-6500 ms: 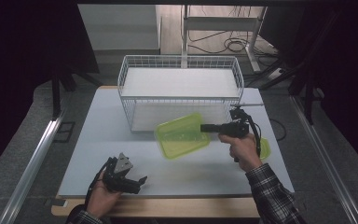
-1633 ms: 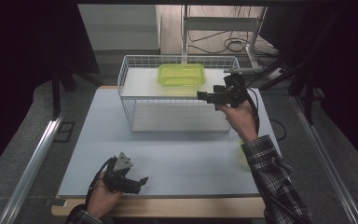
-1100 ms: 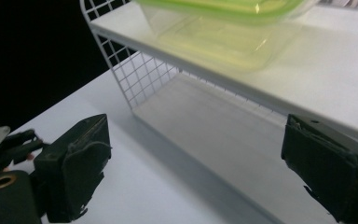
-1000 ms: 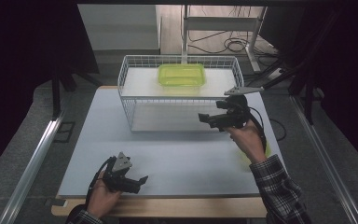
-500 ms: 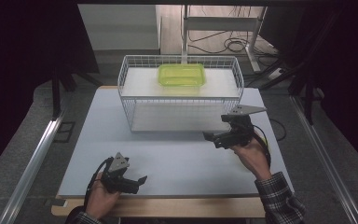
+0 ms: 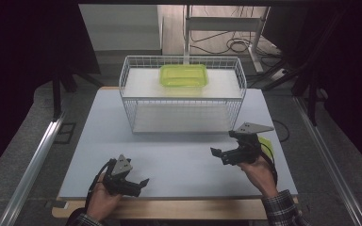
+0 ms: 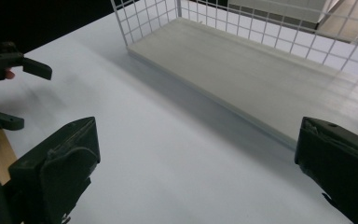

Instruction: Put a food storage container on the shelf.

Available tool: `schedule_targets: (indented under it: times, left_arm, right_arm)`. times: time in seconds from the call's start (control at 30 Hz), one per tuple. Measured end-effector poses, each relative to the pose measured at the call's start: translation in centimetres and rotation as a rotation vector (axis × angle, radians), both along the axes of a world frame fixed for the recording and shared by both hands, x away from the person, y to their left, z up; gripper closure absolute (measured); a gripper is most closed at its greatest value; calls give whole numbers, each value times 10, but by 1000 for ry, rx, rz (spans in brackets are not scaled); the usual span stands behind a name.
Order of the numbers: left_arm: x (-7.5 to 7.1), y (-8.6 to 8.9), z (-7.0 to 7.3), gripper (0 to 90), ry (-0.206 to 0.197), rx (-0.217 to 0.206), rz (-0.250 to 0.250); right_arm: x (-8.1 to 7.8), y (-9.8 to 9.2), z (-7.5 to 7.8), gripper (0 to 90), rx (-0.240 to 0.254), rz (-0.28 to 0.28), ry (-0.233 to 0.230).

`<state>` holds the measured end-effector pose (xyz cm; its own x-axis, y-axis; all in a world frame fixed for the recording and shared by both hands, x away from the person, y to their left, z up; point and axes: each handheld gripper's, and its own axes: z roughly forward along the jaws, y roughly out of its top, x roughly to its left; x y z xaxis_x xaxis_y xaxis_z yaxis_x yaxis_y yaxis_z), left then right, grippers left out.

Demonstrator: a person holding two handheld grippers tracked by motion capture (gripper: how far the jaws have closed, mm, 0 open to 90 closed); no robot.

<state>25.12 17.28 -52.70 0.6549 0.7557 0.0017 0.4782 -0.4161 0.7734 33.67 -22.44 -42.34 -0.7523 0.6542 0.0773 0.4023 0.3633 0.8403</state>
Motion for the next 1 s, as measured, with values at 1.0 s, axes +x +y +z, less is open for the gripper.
schedule_targets:
  times: [1.0]
  left_arm:
    - [-1, -4, -2, 19, -6, 51, -18]
  right_arm:
    - [-30, -7, -64, 5, -109, -58, 49]
